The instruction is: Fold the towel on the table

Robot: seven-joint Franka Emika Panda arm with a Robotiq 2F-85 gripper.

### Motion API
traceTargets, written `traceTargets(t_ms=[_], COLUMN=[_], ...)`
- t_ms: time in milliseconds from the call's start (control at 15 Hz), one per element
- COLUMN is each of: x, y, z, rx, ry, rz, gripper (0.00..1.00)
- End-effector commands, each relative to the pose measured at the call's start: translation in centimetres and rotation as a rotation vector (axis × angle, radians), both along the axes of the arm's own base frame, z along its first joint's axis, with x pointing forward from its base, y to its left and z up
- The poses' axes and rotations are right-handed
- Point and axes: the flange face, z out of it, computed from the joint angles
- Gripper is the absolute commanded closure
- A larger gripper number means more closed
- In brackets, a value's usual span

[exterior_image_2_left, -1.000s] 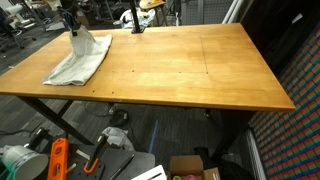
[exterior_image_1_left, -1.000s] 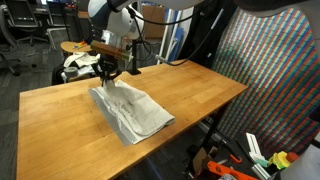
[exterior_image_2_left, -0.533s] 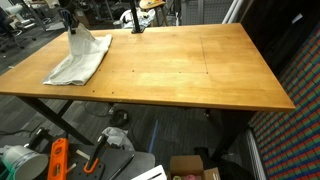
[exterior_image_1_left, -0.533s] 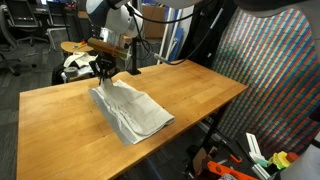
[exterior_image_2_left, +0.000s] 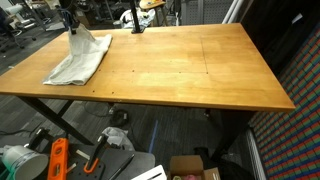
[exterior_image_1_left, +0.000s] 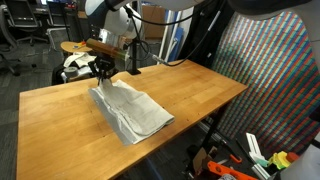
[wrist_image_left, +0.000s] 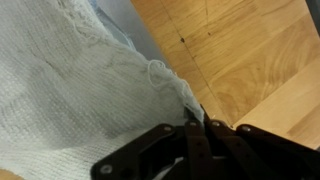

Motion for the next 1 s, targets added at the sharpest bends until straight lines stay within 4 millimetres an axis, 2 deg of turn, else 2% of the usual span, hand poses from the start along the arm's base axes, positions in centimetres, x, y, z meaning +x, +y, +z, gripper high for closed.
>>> traceTargets(t_ms=[0, 933], x=[0.9, 0.7], y=[1.0, 1.9], z=[0.1, -2.1], rx=[0.017, 0.01], ry=[-0.036, -0.035], rz=[-0.018, 0.0], gripper=[0.99, 0.98])
